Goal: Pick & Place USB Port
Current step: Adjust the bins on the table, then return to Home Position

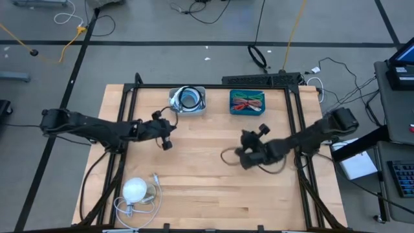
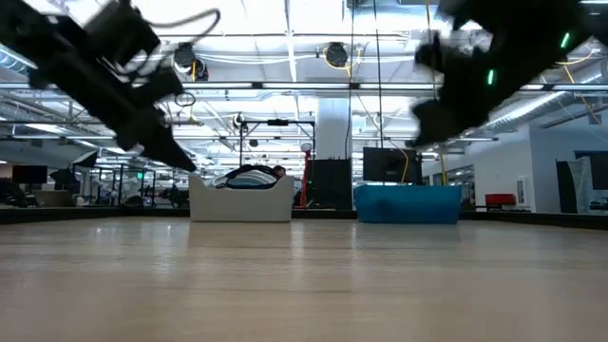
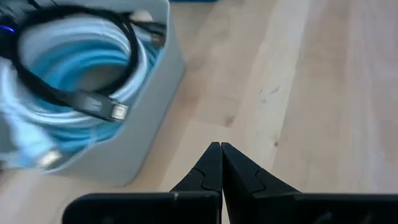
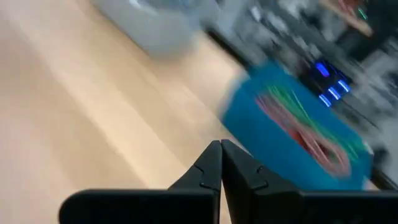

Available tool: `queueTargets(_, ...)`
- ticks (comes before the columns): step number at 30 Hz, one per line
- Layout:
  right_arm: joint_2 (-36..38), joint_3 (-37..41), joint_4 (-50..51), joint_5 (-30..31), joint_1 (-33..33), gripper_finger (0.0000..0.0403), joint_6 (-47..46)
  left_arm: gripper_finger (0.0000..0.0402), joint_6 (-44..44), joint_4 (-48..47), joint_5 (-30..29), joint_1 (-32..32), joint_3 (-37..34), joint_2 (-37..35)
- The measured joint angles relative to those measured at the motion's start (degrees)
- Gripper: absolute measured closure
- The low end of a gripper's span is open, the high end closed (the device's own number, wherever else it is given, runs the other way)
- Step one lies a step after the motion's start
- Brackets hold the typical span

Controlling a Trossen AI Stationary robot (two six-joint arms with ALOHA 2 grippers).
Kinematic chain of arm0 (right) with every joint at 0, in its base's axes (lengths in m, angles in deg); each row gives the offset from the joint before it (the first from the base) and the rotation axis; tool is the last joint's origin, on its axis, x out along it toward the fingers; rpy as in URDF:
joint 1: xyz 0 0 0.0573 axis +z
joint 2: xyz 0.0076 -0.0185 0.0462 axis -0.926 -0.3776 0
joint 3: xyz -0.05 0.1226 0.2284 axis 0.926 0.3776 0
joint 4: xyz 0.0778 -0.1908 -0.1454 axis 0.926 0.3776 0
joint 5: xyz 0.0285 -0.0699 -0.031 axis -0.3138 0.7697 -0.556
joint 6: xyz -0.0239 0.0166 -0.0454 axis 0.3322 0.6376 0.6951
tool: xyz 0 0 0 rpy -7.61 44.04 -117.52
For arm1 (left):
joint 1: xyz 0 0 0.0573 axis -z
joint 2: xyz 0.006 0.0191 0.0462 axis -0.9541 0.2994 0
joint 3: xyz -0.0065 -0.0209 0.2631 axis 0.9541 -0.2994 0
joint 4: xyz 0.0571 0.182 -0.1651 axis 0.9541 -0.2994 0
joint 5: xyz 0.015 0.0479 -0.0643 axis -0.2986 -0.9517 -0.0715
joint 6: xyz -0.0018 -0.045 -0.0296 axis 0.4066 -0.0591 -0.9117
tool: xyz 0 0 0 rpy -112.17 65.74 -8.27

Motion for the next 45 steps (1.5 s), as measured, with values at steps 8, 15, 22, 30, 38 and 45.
queueTargets(8,0.74,-4.34,-18.79,5.33,11.52,0.0403,15.33,0.0402,3.8,14.42,9.63,-11.3,-2.26,12.69)
queueTargets(15,0.04,-4.3,-26.82,6.93,15.04,0.0403,20.19,0.0402,5.71,22.97,13.49,-16.06,-2.22,17.83)
queueTargets(22,-2.77,-4.35,-28.41,5.19,15.38,0.0403,19.81,0.0402,7.1,25.68,16.62,-21.71,-1.48,22.2)
queueTargets(30,-4.0,-4.23,-29.66,3.62,15.38,0.0403,19.97,0.0402,8.73,28.36,19.68,-26.24,-0.77,24.72)
queueTargets(38,-3.91,-4.32,-30.46,3.68,15.38,0.0403,19.96,0.0402,9.53,28.63,22.03,-28.13,-0.43,24.72)
queueTargets(45,-3.73,-4.32,-30.67,0.44,15.38,0.0403,23.99,0.0402,7.18,28.44,30.86,-23.93,-0.38,23.37)
